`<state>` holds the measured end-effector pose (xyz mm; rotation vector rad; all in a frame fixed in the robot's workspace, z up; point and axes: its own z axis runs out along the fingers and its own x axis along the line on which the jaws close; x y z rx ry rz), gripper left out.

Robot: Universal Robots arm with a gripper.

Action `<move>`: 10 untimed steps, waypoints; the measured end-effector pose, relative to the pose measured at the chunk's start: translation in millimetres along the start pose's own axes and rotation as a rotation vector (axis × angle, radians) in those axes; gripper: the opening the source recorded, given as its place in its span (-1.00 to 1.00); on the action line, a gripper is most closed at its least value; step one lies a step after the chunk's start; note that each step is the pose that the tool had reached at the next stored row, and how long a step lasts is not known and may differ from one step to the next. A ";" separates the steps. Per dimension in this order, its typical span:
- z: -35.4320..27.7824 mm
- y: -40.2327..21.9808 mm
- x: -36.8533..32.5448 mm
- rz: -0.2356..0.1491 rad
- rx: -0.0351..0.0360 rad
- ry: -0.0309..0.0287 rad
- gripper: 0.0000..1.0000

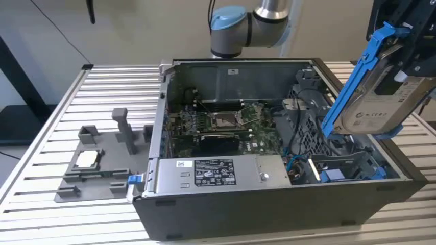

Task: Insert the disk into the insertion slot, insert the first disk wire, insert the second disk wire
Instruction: 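Insert the disk into the insertion slot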

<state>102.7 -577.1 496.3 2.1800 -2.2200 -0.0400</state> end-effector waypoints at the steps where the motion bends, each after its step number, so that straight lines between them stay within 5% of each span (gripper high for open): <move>1: 0.0 0.0 0.0 0.000 0.0000 0.0000 -0.35; 6: 0.3 0.1 -0.1 0.000 0.0039 0.0000 -0.35; 10: 3.7 -0.1 -0.2 0.000 0.0061 0.0054 -0.35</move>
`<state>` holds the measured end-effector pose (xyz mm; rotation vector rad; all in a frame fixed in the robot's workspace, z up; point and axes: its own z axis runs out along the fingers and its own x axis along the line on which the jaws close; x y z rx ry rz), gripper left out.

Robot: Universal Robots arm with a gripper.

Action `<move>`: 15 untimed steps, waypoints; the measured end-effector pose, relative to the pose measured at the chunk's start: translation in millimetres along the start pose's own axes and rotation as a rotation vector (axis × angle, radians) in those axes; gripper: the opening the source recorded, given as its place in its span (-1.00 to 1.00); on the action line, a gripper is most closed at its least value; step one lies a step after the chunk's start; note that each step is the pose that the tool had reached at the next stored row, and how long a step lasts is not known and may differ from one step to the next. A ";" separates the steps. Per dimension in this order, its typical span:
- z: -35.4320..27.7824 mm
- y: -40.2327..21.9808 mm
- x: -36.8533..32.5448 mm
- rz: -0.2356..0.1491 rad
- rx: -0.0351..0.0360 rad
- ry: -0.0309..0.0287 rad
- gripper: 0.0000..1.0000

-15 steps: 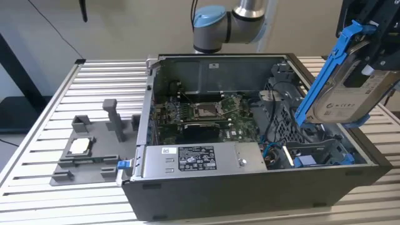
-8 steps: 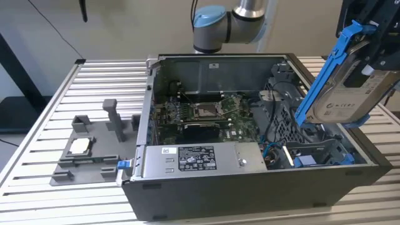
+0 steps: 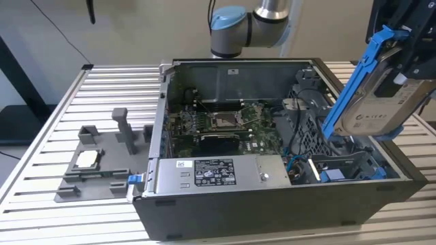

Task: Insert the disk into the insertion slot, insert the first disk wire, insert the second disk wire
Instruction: 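Insert the disk into the insertion slot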

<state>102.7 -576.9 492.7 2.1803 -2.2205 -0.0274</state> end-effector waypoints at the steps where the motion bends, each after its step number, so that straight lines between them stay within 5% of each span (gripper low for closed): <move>1: 1.2 0.0 0.0 0.000 0.0000 0.0005 -0.35; 15: 28.1 -0.9 -0.3 -0.002 0.0001 0.0010 -0.35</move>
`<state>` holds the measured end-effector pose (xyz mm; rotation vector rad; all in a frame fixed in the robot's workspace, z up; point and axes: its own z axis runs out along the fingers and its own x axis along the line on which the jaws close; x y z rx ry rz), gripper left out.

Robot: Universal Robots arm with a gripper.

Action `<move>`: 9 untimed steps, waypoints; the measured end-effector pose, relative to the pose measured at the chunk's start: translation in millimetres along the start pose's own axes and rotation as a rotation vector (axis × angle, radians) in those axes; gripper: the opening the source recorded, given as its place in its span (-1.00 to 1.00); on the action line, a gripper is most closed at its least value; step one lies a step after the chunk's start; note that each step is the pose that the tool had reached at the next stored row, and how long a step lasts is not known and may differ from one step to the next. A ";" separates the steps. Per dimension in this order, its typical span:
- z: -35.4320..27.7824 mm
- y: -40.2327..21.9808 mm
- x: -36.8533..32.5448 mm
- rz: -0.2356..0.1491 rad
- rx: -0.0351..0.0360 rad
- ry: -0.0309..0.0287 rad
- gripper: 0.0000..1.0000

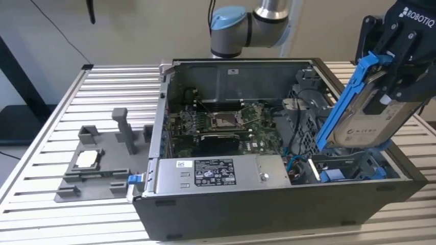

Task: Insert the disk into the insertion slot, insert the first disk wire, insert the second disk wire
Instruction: 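Insert the disk into the insertion slot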

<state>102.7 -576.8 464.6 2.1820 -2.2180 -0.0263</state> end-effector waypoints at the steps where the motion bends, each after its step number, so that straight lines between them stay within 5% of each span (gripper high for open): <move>1: 1.1 -0.1 0.0 -0.001 0.0000 0.0000 -0.35; 9: 7.4 -1.8 -0.1 -0.022 0.0002 0.0008 -0.35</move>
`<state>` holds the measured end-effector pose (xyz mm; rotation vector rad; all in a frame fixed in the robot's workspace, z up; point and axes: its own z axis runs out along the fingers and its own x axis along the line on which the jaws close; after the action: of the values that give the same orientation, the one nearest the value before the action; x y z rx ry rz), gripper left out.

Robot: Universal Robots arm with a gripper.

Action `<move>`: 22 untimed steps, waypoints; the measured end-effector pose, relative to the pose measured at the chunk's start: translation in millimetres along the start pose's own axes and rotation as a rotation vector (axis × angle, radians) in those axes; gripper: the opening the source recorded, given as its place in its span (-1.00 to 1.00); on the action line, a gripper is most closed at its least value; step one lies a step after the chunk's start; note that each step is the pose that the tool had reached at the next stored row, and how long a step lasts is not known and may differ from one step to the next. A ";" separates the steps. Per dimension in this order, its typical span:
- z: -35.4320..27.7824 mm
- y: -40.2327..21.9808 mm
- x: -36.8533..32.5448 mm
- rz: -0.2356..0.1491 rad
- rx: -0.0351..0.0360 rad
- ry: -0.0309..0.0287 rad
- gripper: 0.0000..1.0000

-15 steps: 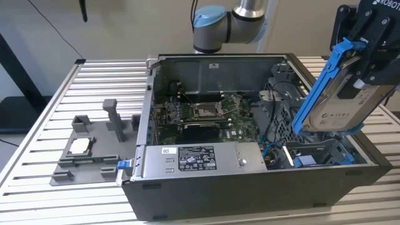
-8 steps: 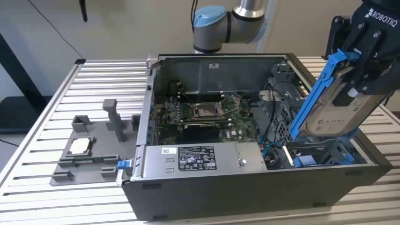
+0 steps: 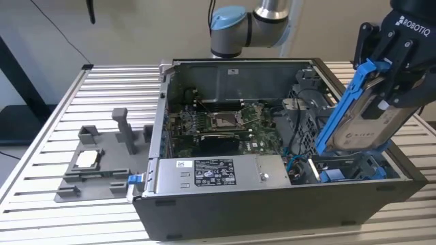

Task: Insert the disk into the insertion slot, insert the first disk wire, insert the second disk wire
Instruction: 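Insert the disk into the insertion slot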

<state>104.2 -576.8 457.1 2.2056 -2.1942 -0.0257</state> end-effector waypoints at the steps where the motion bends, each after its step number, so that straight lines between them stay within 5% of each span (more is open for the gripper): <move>1: 0.7 -0.3 0.0 -0.004 0.0000 0.0001 -0.35; 11: 9.0 -2.6 -0.1 -0.015 0.0001 0.0004 -0.35; 22: 9.1 -2.6 -0.2 -0.015 0.0000 -0.0002 -0.35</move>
<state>106.5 -576.7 447.9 2.2218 -2.1781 -0.0262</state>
